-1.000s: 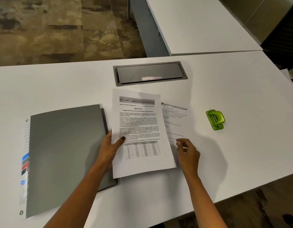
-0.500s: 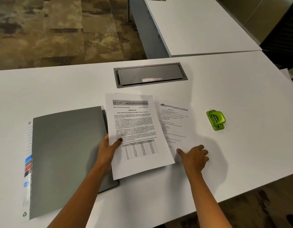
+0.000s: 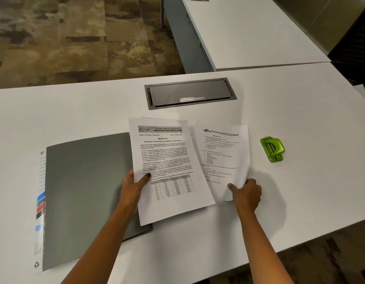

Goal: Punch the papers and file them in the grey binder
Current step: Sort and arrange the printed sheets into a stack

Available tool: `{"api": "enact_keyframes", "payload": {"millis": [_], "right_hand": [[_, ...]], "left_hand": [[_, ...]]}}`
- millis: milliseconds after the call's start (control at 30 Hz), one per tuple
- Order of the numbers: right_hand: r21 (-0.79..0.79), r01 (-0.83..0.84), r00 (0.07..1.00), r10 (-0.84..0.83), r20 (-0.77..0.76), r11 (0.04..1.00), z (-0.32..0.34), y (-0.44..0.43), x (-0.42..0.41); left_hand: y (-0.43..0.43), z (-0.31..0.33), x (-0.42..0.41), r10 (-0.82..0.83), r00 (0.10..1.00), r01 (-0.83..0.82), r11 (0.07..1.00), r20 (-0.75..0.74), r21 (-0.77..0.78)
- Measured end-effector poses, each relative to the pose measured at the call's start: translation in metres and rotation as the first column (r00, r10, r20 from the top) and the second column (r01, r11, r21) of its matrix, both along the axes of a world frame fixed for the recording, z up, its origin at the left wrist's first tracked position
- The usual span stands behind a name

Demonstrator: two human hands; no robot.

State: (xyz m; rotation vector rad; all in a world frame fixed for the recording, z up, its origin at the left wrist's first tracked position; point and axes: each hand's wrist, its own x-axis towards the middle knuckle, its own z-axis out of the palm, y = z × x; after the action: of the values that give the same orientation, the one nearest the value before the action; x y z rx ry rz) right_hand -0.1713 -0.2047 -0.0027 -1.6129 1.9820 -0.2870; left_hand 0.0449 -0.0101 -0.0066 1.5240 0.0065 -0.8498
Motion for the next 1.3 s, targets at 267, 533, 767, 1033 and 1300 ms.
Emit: {"api": "enact_keyframes", "payload": {"millis": [267,533,767,1033,1300], "right_hand": [[-0.443,0.005,0.961,0.118,0.25,0.896,0.033,0.008,-0.003],[-0.615,0.242,0.881,0.095,0.463,0.751,0.09,0.014,0.008],[-0.243,0.259,0.696,-0.006,0.718,0.935,0.089,0.028,0.023],[-0.045,0.059,0.74,-0.014,0.673,0.997,0.044,0.067,0.039],[-0.044,0.014,0.787,0.016,0.616,0.999,0.025,0.074,0.042]], "left_hand": [[0.004,0.004,0.005,0.056,0.996,-0.059,0.997,0.066,0.051],[0.003,0.007,0.004,0.072,0.993,-0.079,0.994,0.096,0.07],[0.004,0.011,0.0,0.031,0.996,-0.036,0.998,0.079,0.054],[-0.001,0.018,-0.003,0.079,0.994,-0.082,0.996,-0.074,-0.042],[-0.002,0.026,-0.007,0.066,0.992,-0.075,0.994,-0.112,-0.08]]}}
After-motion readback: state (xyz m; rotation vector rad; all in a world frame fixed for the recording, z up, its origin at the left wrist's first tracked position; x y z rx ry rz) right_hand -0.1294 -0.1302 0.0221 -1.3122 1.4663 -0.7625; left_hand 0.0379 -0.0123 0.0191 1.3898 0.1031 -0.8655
